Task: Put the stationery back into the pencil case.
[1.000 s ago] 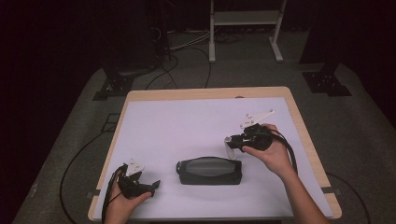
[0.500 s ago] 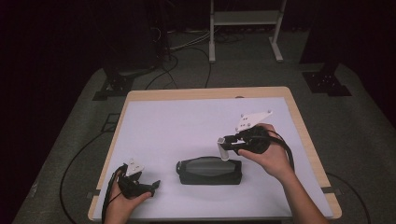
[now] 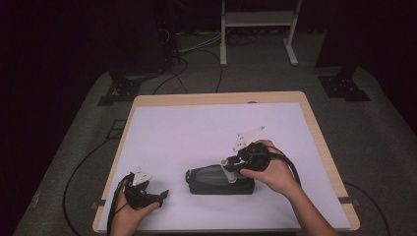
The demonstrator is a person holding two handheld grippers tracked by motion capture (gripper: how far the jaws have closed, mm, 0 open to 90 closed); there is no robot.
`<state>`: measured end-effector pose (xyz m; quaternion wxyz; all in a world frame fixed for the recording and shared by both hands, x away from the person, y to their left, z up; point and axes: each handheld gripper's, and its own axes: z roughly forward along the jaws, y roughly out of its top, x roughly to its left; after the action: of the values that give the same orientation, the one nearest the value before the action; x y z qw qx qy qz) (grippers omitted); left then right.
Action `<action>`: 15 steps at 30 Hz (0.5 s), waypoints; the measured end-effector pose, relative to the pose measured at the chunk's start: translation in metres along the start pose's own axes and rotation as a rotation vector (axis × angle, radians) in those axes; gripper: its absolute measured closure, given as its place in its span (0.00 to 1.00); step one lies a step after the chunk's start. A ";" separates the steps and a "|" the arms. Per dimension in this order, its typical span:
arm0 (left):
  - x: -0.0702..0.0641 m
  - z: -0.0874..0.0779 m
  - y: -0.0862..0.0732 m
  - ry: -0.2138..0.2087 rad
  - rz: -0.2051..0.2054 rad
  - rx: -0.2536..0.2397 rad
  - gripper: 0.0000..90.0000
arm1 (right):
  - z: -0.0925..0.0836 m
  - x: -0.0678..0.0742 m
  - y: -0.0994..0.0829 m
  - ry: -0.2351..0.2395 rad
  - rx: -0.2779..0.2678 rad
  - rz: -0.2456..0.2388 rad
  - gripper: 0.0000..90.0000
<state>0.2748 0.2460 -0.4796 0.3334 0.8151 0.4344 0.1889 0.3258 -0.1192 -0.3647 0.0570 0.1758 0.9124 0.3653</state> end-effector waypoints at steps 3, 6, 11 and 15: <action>0.000 0.000 0.000 0.000 -0.002 -0.001 0.02 | 0.013 0.002 -0.002 0.010 0.040 0.001 0.78; 0.000 0.000 0.000 0.001 -0.004 -0.005 0.01 | 0.026 0.002 -0.003 0.027 0.078 -0.004 0.78; 0.000 0.000 0.000 0.000 -0.004 -0.005 0.02 | 0.038 0.002 -0.004 0.056 0.082 -0.014 0.77; 0.000 0.000 0.000 0.000 -0.004 -0.005 0.02 | 0.038 0.003 -0.004 0.053 0.067 -0.010 0.68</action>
<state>0.2748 0.2457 -0.4800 0.3356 0.8135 0.4356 0.1894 0.3310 -0.0967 -0.3948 0.0287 0.1631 0.9261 0.3390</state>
